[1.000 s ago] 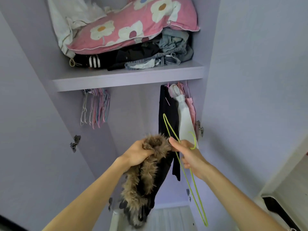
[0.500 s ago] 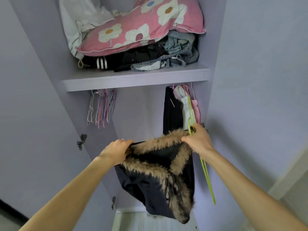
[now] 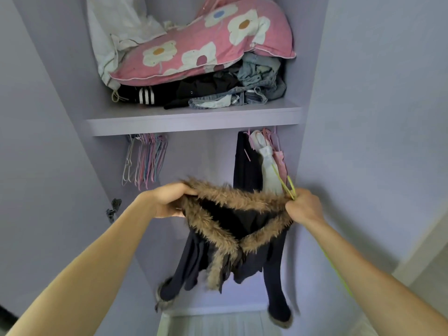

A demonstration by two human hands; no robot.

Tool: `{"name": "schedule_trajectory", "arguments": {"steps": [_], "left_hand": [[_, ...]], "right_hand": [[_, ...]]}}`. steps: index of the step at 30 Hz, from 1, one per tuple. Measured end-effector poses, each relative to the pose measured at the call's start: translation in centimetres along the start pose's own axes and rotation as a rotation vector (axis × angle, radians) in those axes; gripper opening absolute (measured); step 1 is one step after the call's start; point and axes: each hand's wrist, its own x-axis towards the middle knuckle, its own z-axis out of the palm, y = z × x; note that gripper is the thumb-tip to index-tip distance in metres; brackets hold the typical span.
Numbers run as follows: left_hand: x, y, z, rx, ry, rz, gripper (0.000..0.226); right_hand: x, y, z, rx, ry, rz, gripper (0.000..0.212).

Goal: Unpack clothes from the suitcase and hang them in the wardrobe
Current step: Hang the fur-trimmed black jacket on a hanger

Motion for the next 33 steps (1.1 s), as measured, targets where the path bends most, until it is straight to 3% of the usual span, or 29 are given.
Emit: {"name": "schedule_trajectory", "arguments": {"steps": [4, 9, 14, 19, 22, 25, 29, 33], "left_hand": [[0.0, 2.7, 1.9, 0.131, 0.058, 0.054, 0.026], [0.1, 5.1, 4.3, 0.236, 0.159, 0.187, 0.037], [0.2, 5.7, 5.9, 0.318, 0.236, 0.275, 0.03], [-0.8, 6.0, 5.2, 0.335, 0.178, 0.232, 0.035], [-2.0, 7.2, 4.4, 0.364, 0.185, 0.263, 0.034], [-3.7, 8.8, 3.2, 0.306, 0.221, 0.31, 0.018], [-5.7, 10.0, 0.5, 0.255, 0.329, 0.304, 0.01], [-5.8, 8.9, -1.7, 0.291, 0.433, 0.316, 0.018]], "right_hand": [[0.1, 1.3, 1.7, 0.104, -0.009, 0.052, 0.016], [-1.0, -1.3, 0.8, 0.789, 0.121, 0.035, 0.04], [-3.0, -5.9, -3.2, 1.412, 0.019, 0.074, 0.041], [-3.2, -8.5, -4.2, 1.664, -0.06, 0.097, 0.037], [-2.5, -9.3, -3.2, 1.634, -0.105, 0.039, 0.026], [-1.9, -9.0, -1.1, 1.452, -0.135, 0.002, 0.03], [-1.7, -6.2, 1.1, 0.992, -0.155, -0.074, 0.05], [-1.9, -6.1, 0.4, 0.49, -0.223, -0.275, 0.045]]}}
